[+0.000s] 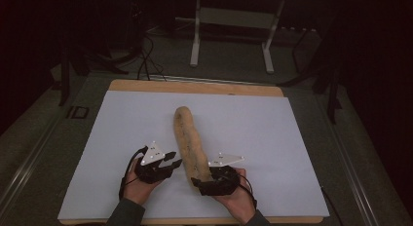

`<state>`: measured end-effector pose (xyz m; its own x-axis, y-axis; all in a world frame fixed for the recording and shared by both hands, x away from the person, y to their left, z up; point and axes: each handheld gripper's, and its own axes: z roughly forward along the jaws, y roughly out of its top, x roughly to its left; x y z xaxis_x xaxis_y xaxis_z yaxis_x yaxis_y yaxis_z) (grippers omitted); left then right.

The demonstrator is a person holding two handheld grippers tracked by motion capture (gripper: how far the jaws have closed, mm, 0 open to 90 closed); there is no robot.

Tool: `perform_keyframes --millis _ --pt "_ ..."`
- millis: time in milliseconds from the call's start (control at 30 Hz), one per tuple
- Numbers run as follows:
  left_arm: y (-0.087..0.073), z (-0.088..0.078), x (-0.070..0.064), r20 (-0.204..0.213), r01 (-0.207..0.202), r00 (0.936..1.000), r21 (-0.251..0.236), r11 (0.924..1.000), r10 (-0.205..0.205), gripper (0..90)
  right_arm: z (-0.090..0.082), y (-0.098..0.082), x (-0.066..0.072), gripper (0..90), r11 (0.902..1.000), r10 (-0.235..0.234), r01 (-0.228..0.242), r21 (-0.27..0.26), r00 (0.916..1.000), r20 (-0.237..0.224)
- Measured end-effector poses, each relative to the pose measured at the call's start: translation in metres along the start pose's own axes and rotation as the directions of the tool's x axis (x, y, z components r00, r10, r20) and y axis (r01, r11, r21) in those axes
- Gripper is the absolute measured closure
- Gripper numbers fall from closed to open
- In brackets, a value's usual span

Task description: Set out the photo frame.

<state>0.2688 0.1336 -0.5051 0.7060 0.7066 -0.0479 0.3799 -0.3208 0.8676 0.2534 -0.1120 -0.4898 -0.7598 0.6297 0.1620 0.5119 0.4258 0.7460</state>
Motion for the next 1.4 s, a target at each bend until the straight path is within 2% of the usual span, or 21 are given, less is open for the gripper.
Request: perform_keyframes --millis 300,500,933,1133,1200,1300,1367,1400 --pt "0.000 -0.001 0.003 -0.008 0.005 1.0000 -0.003 1.0000 -0.005 61.5 0.009 -0.006 0.005 44.0 0.9999 -0.010 0.010 0.009 1.0000 -0.001" --pt "0.000 -0.002 0.004 -0.011 0.009 0.9999 -0.004 1.0000 -0.009 61.5 0.009 -0.007 0.006 45.8 0.9999 -0.012 0.012 0.004 0.9999 0.009" --pt "-0.001 -0.003 0.006 -0.017 0.016 0.9997 -0.007 0.9998 -0.016 61.5 0.006 -0.006 0.004 49.7 0.9992 -0.035 0.035 0.018 0.9991 0.023" --pt "-0.001 -0.007 0.011 -0.035 0.032 0.9988 -0.017 0.9993 -0.033 61.4 -0.003 -0.009 -0.004 58.4 0.9984 -0.050 0.049 0.027 0.9977 0.046" --pt "-0.001 -0.009 0.015 -0.057 0.046 0.9973 -0.025 0.9986 -0.048 61.4 -0.009 -0.010 -0.014 63.4 0.9986 -0.045 0.043 0.030 0.9976 0.052" --pt "-0.002 -0.012 0.020 -0.104 0.063 0.9924 -0.028 0.9976 -0.065 61.4 -0.013 -0.012 -0.026 64.6 0.9986 -0.045 0.045 0.029 0.9989 0.010" --pt "-0.002 -0.014 0.025 -0.147 0.079 0.9856 -0.036 0.9962 -0.084 61.3 -0.015 -0.011 -0.033 64.8 0.9956 -0.084 0.085 0.041 0.9963 -0.017" --pt "-0.002 -0.015 0.027 -0.171 0.089 0.9807 -0.041 0.9952 -0.095 60.9 -0.016 -0.011 -0.036 65.0 0.9948 -0.089 0.090 0.047 0.9957 -0.029"
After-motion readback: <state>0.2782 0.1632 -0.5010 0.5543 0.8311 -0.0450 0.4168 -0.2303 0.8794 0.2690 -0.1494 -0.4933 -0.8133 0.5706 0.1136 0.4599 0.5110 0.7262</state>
